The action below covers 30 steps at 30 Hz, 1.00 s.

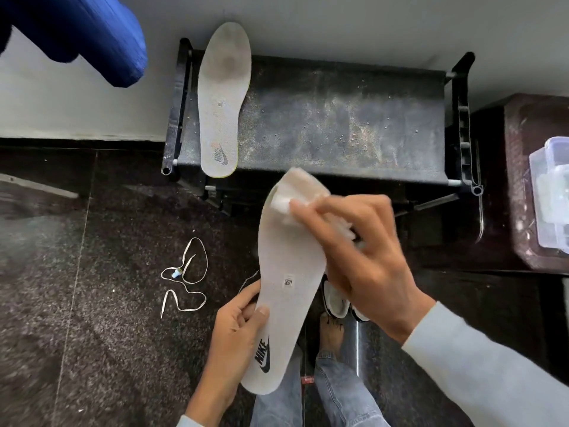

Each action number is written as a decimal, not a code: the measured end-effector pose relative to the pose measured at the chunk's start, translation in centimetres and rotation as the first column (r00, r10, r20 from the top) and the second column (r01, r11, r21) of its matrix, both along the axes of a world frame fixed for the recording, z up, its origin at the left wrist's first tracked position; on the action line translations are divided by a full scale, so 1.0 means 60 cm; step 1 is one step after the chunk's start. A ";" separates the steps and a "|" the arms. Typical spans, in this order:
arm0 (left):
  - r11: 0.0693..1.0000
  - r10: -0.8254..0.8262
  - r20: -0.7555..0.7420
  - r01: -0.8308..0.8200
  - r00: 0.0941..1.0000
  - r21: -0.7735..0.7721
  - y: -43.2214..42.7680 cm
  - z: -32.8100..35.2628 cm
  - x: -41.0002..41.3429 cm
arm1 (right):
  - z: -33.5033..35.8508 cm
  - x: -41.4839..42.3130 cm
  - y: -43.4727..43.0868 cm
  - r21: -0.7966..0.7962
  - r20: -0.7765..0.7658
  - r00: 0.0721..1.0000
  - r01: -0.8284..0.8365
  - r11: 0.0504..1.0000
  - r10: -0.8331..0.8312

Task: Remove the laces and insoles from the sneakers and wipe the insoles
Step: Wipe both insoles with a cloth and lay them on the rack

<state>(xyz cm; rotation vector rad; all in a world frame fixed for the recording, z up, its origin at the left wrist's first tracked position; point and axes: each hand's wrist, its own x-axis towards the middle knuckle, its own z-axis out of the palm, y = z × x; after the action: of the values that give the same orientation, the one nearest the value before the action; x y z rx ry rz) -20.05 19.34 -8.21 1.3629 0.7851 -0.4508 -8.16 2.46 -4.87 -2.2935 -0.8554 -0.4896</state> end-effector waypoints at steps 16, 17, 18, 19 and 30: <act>0.995 -0.086 0.105 0.092 0.991 -0.049 -0.001 0.004 -0.009 | -0.105 0.054 -0.035 -0.261 -0.239 0.969 -0.130 0.956 0.066; 0.993 -0.103 0.102 0.107 0.989 -0.039 0.000 0.003 -0.010 | -0.105 0.075 -0.041 -0.273 -0.243 0.969 -0.034 0.961 -0.034; 0.992 -0.116 0.098 0.119 0.988 -0.028 0.000 0.003 -0.011 | -0.100 0.092 -0.046 -0.274 -0.234 0.965 0.056 0.960 -0.123; 0.992 -0.120 0.095 0.123 0.988 -0.026 -0.001 0.004 -0.010 | -0.091 0.106 -0.050 -0.254 -0.207 0.960 0.136 0.958 -0.191; 0.994 -0.101 0.107 0.104 0.989 -0.026 -0.011 0.006 -0.002 | -0.070 -0.007 -0.029 -0.247 -0.155 0.943 -0.324 0.913 0.293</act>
<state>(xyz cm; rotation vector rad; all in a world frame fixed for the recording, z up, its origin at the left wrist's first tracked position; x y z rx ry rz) -20.16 18.67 -7.83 1.3905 0.6209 -0.4654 -8.56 0.73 -9.09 -2.3351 -1.2653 -0.1030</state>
